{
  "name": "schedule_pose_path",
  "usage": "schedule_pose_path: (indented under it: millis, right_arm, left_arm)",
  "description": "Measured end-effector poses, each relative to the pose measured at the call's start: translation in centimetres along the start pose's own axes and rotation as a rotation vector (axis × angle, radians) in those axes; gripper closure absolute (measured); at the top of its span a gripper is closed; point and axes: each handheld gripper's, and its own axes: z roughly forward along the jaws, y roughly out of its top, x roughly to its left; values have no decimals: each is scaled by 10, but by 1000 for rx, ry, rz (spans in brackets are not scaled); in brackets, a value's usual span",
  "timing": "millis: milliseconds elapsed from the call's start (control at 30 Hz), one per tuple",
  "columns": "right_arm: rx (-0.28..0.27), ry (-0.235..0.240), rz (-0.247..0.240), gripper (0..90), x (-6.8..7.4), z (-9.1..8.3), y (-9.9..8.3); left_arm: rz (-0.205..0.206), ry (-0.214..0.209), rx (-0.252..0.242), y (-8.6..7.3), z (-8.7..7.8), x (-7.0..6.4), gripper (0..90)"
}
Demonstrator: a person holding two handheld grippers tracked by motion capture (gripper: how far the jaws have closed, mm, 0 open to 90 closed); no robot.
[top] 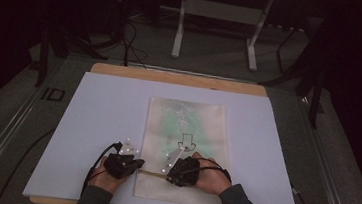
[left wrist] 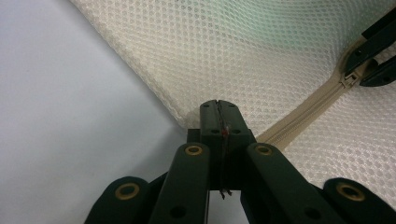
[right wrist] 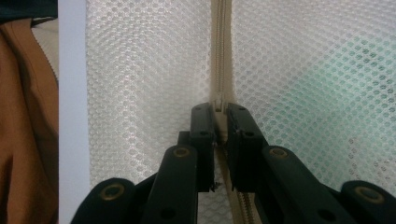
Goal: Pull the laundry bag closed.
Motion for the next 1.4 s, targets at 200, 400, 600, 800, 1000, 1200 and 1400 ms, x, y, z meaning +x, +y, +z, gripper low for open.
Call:
schedule_pose_path:
  millis: [200,400,600,800,1000,1200,1400]
  right_arm:
    - [0,1,3,823,0,-1,-2]
    - [5,2,4,823,-1,-3,-5]
    - [0,4,3,823,-1,-3,-7]
    - [2,4,8,823,0,-4,-7]
    - [6,2,13,823,0,-6,-11]
    - [9,-3,13,823,0,-7,-14]
    - [8,-4,10,823,0,-8,-15]
  left_arm:
    - [0,0,0,0,0,0,896]
    - [0,0,0,0,0,0,896]
    - [0,1,0,0,0,0,896]
    - [1,1,-1,0,0,0,896]
    - [0,0,0,0,0,0,896]
    - [-1,0,1,0,0,0,896]
    - [0,1,0,0,0,0,896]
